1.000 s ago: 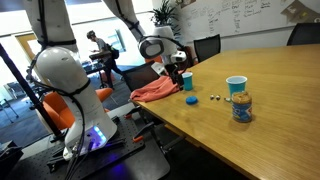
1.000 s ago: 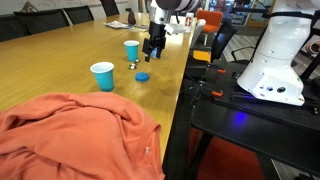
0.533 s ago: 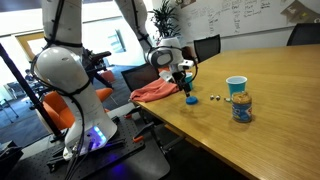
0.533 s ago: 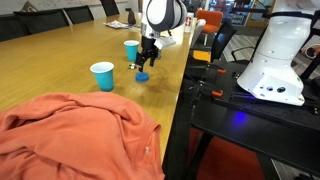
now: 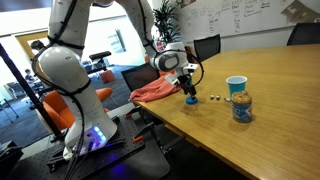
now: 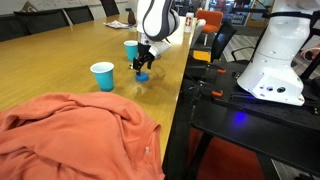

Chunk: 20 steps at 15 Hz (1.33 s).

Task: Put the blue lid on the peanut butter bottle

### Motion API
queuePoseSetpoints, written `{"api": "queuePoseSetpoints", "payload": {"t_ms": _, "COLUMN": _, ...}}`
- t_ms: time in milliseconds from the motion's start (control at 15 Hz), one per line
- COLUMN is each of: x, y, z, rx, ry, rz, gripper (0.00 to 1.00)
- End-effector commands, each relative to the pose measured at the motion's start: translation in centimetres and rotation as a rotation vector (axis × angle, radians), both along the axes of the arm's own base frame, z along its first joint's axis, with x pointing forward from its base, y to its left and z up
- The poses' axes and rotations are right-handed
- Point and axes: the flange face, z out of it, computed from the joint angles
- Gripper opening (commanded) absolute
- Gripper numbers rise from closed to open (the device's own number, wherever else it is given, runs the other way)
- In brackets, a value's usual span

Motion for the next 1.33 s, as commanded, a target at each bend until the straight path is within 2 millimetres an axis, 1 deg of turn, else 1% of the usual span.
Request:
{"api": "queuePoseSetpoints", "payload": {"t_ms": 0, "x": 1.1, "y": 0.4, "z": -0.9, "rx": -0.031, "ry": -0.012, "rz": -0.012, "gripper": 1.0}}
{"api": "queuePoseSetpoints", "payload": {"t_ms": 467, "x": 1.9, "y": 1.2, "z": -2.2, "rx": -0.049, "ry": -0.002, "rz": 0.006, "gripper": 1.0}}
{"api": "queuePoseSetpoints", "payload": {"t_ms": 533, "x": 1.7, "y": 1.6, "z": -2.5, "rx": -0.049, "ry": 0.001, "rz": 0.009, "gripper": 0.79}}
{"api": "queuePoseSetpoints", "payload": {"t_ms": 733, "x": 1.4, "y": 2.2, "z": -2.8, "rx": -0.049, "ry": 0.003, "rz": 0.011, "gripper": 0.58}}
{"api": "queuePoseSetpoints", "payload": {"t_ms": 800, "x": 1.5, "y": 2.3, "z": -2.7, "rx": -0.049, "ry": 0.001, "rz": 0.007, "gripper": 0.55}}
{"api": "queuePoseSetpoints", "payload": {"t_ms": 933, "x": 1.4, "y": 2.5, "z": -2.5, "rx": -0.051, "ry": -0.002, "rz": 0.006, "gripper": 0.55}}
{"api": "queuePoseSetpoints", "payload": {"t_ms": 1067, "x": 1.2, "y": 2.4, "z": -1.1, "rx": -0.048, "ry": -0.021, "rz": -0.002, "gripper": 0.55}}
{"api": "queuePoseSetpoints", "payload": {"t_ms": 1267, "x": 1.1, "y": 0.5, "z": 3.0, "rx": -0.044, "ry": -0.058, "rz": -0.031, "gripper": 0.55}}
